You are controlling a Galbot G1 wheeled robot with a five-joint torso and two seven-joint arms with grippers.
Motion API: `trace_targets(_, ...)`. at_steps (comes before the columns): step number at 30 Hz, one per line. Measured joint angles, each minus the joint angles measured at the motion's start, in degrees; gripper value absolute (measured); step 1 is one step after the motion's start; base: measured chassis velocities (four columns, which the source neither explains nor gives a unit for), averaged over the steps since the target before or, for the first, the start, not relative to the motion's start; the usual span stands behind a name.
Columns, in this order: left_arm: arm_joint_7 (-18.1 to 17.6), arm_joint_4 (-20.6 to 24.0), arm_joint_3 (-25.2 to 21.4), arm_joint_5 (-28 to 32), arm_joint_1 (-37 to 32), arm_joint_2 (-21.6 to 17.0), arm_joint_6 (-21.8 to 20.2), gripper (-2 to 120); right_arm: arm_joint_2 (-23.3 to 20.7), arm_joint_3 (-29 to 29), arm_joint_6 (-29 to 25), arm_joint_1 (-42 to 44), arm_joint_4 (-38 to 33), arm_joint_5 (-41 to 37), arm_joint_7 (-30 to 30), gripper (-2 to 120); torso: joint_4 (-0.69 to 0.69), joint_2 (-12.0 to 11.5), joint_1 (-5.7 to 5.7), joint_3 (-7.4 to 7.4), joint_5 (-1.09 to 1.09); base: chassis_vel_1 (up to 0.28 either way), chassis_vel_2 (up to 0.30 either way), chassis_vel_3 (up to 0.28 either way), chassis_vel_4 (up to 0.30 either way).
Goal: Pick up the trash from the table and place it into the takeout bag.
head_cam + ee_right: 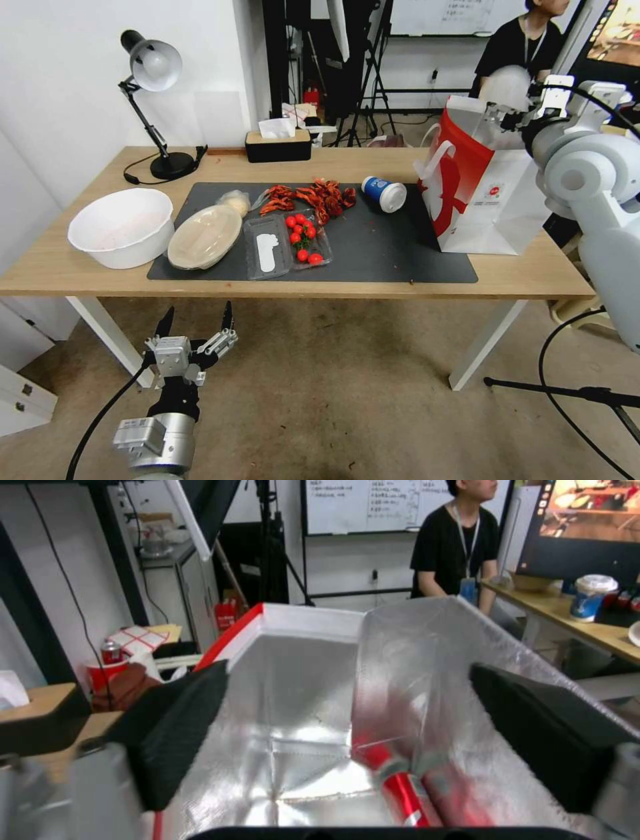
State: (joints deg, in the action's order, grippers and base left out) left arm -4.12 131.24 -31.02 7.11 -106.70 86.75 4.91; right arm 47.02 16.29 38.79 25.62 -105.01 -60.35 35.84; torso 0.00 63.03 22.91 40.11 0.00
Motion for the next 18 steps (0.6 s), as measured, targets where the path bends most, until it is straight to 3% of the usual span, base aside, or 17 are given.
trace_targets(2, 0.0, 0.0, 0.0, 0.0, 0.0, 0.0, 0.0, 100, 0.4, 0.0, -0.3, 0.6, -0.3, 0.3, -0.3, 99, 0.01, 0.0, 0.01, 0.00, 0.01, 0.000, 0.000, 0.000, 0.000)
trace_targets(10, 0.0, 0.0, -0.3, 0.1, 0.2, -0.5, 0.0, 100, 0.4, -0.2, -0.9, 1.7, -2.5, 1.1, -2.1, 100, 0.00, 0.0, 0.01, 0.00, 0.00, 0.000, 0.000, 0.000, 0.000)
trace_targets(18, 0.3, -0.3, -0.2, 0.1, 0.2, -0.2, 0.2, 100, -0.4, 0.5, -7.5, 5.3, -6.7, 3.4, -10.2, 100, 0.00, 0.0, 0.01, 0.00, 0.00, 0.000, 0.000, 0.000, 0.000)
